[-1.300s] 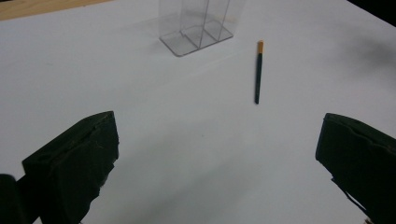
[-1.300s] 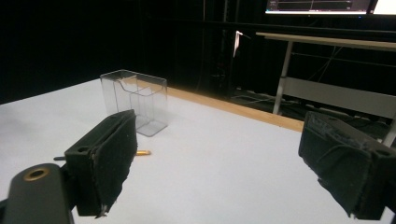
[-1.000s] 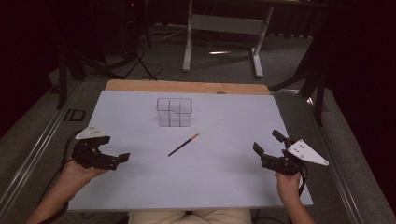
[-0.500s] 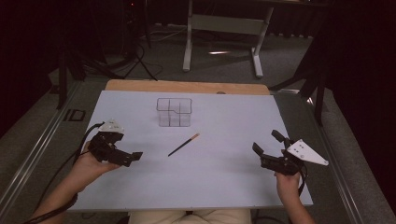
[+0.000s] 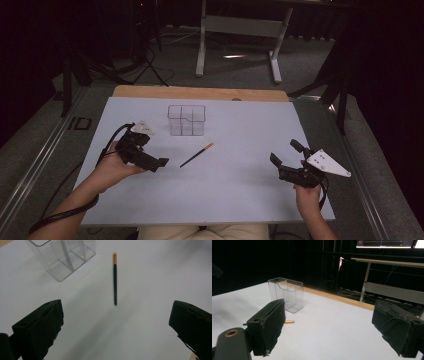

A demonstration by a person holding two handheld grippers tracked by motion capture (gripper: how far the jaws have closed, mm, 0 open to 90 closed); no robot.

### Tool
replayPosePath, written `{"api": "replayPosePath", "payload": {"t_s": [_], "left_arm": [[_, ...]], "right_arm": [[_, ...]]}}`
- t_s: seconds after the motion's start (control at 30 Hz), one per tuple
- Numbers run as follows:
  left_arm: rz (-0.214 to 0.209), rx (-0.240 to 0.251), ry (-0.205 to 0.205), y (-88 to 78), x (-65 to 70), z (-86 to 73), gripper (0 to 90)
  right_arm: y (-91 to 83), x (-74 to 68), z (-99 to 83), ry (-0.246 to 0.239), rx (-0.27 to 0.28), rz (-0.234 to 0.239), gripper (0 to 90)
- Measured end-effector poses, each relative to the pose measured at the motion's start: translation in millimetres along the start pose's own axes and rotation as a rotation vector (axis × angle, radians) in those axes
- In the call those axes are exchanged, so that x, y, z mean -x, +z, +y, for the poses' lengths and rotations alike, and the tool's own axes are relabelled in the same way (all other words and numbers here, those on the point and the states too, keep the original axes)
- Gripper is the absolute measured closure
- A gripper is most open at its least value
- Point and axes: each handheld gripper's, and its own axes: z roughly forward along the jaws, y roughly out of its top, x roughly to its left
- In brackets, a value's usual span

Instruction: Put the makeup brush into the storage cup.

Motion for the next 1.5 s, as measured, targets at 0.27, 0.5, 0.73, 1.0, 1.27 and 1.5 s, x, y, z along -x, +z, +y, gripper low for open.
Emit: {"api": "replayPosePath", "payload": {"t_s": [0.27,0.5,0.73,1.0,1.27,1.5], "left_arm": [[-0.028,-0.029,0.028,13.1,4.8,15.9,0.1],[-0.042,-0.067,0.065,27.0,7.9,28.2,0.2],[-0.044,-0.105,0.102,40.1,11.5,39.6,0.2],[-0.055,-0.165,0.136,53.2,14.5,54.0,0.2],[-0.071,-0.216,0.178,67.3,20.5,67.5,0.2],[-0.083,-0.272,0.223,80.2,22.6,74.5,0.2]], "right_arm": [[0.7,-0.4,-0.6,-0.003,-0.002,0.004,11.8],[-0.3,0.0,-0.2,0.000,0.003,0.003,11.8],[0.7,-0.5,-0.8,-0.003,0.000,0.009,11.8],[0.7,-0.3,-1.2,-0.002,-0.003,0.011,11.8],[0.9,-0.9,-1.5,0.003,-0.008,0.016,11.8],[1.1,-0.5,-2.0,-0.001,-0.011,0.014,11.8]]}}
